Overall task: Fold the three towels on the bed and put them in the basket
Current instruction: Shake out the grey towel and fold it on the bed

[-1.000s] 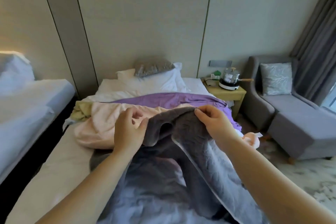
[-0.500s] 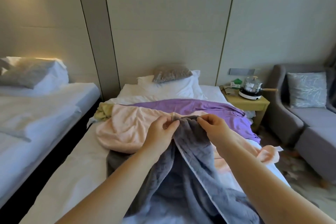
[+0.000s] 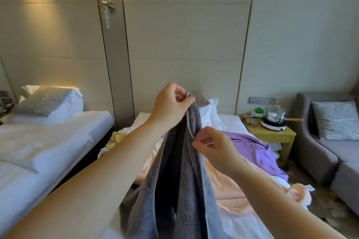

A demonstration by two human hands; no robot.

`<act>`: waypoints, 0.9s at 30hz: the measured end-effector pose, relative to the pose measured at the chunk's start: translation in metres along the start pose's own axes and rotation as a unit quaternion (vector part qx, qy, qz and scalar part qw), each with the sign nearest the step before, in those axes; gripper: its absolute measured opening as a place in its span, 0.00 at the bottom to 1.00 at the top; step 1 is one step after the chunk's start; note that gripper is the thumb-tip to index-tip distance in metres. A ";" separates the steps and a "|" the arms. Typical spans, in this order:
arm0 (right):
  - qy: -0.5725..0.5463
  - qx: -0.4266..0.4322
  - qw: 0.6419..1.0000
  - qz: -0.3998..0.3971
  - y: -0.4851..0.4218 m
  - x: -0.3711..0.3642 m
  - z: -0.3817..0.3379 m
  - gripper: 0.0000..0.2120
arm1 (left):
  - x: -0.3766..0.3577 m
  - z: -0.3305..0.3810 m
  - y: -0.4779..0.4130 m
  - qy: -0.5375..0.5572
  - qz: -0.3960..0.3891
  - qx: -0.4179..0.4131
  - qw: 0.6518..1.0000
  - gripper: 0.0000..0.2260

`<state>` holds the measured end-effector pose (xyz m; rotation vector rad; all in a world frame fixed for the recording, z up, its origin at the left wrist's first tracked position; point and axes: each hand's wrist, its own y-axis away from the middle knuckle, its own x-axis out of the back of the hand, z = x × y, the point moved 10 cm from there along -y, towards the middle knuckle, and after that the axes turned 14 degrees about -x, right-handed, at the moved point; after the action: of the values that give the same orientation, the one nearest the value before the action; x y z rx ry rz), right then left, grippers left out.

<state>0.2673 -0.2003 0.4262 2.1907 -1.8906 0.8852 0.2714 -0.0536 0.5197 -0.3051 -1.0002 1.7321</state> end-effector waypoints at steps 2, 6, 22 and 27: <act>-0.003 -0.012 0.999 0.038 -0.003 0.007 0.006 0.06 | 0.001 -0.002 0.000 -0.018 -0.040 0.002 0.999 0.08; -0.031 -0.073 0.993 0.089 -0.012 0.028 0.025 0.05 | -0.004 -0.025 0.014 -0.124 -0.211 0.012 0.970 0.15; 0.002 0.024 0.999 0.045 0.002 0.003 -0.001 0.09 | -0.032 -0.060 0.029 -0.005 -0.127 0.183 0.975 0.06; 0.032 0.016 0.991 0.126 0.006 0.014 0.007 0.11 | -0.041 -0.045 0.017 0.254 -0.003 0.221 0.942 0.03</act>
<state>0.2649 -0.2171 0.4254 1.9425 -2.1690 1.0187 0.3048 -0.0695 0.4684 -0.4246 -0.2277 1.6952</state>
